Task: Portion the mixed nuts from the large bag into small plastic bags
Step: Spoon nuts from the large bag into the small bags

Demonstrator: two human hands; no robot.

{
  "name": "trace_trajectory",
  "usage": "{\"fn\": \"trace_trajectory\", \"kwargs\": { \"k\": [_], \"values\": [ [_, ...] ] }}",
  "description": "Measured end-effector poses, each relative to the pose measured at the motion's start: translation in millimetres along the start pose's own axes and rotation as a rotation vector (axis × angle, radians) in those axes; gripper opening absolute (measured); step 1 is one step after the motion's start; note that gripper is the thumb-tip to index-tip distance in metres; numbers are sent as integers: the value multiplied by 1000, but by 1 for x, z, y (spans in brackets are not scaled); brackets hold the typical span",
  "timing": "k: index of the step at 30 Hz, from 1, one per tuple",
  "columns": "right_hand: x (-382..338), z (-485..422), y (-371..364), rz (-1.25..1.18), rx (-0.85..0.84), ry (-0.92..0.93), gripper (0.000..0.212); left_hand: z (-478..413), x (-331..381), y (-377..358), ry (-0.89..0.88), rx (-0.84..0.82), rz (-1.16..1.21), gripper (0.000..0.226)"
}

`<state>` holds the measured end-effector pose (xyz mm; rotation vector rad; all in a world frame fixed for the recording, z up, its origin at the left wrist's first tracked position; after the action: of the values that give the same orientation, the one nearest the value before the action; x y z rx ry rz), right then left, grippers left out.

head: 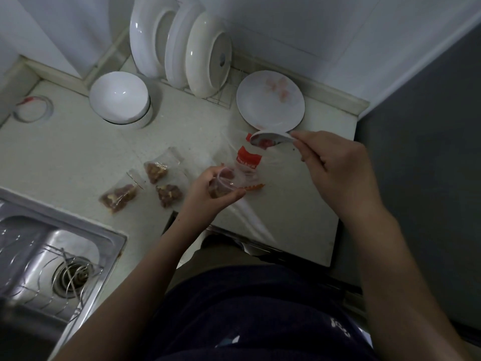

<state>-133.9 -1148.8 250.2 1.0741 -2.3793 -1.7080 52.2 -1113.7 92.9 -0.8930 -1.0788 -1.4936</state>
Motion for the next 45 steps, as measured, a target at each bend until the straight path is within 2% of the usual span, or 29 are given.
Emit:
{"fn": "trace_trajectory", "kwargs": {
  "k": [5,7,12,16,18,22,24,26,29,31,32,34,37,41,45],
  "values": [
    [-3,-8,-10,49,-36,27,27,-1,-11,16,36,60,-13,41],
    [-6,-14,-19,113,-110,58,27,-2,-18,25,66,106,5,40],
    [-16,-29,-67,314,-472,204,15,-2,-30,42,124,168,38,41],
    [-11,-39,-122,536,-788,314,20,-3,-31,45,123,164,30,40],
    [-5,-45,-140,588,-894,274,22,-4,-31,46,126,162,44,40],
    [5,-50,-165,480,-990,211,16,-2,-32,43,161,140,87,40],
    [12,-47,-171,417,-1016,118,17,-2,-34,42,176,124,93,40],
    [26,-46,-174,278,-1008,-71,17,-3,-38,41,190,110,80,41],
    [51,-52,-166,62,-916,-349,29,-4,-46,40,213,84,66,42],
    [64,-53,-156,20,-851,-400,13,-5,-52,36,236,50,70,41],
    [71,-50,-151,-25,-821,-444,17,-6,-55,33,249,21,52,41],
    [88,-33,-146,-192,-782,-579,39,-7,-61,24,274,-56,4,37],
    [99,-1,-142,-611,-663,-857,22,-9,-69,10,307,-159,-11,34],
    [102,33,-147,-810,-613,-980,23,-17,-70,0,300,-222,1,32],
    [98,60,-151,-1025,-526,-1129,29,-23,-74,5,294,-184,13,28]
  ]
}}
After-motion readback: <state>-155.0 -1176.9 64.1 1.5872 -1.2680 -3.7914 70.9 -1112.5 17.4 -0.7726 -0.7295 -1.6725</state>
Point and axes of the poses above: each hand's wrist, its own z-axis away from the middle knuckle, its own y-axis out of the back of the hand, x = y × z, the point moved 8 cm from there along -z, towards the middle knuckle, and after that the axes turned 5 degrees about y, right-handed, at the moved point
